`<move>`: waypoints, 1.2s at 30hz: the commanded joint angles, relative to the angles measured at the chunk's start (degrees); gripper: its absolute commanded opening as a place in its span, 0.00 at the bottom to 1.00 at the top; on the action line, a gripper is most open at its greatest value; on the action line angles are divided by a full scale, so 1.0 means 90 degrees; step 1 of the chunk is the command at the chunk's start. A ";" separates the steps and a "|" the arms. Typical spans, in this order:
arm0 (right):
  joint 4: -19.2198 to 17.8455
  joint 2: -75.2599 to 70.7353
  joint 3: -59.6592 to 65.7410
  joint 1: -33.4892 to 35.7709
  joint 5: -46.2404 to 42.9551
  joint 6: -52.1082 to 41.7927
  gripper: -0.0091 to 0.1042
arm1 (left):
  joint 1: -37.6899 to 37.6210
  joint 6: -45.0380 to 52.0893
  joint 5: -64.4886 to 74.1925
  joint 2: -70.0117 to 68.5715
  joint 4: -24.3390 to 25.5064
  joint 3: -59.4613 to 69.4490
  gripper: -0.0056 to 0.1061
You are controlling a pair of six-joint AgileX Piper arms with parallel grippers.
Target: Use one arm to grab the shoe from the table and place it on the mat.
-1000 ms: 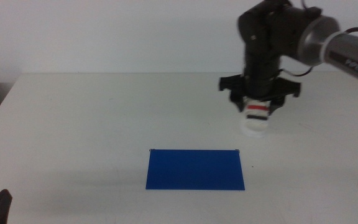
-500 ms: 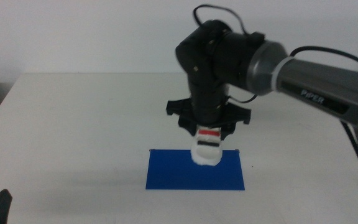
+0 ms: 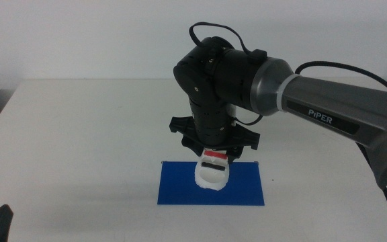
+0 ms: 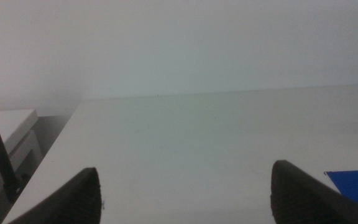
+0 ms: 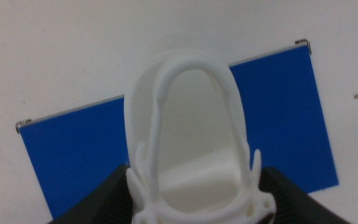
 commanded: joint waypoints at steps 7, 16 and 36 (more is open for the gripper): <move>-0.0227 -0.0417 -0.0193 -0.0002 0.0435 0.1664 0.05 | -0.0027 -0.0030 -0.0522 -0.0087 -0.0061 0.0045 0.89; -0.0183 -0.0417 -0.0193 -0.0002 0.0435 0.5371 0.05 | -0.0027 -0.0030 -0.0522 -0.0087 -0.0061 0.0045 0.89; 0.0131 -0.0284 -0.0186 -0.0388 0.0441 0.6194 0.05 | -0.0027 -0.0030 -0.0522 -0.0087 -0.0061 0.0045 0.89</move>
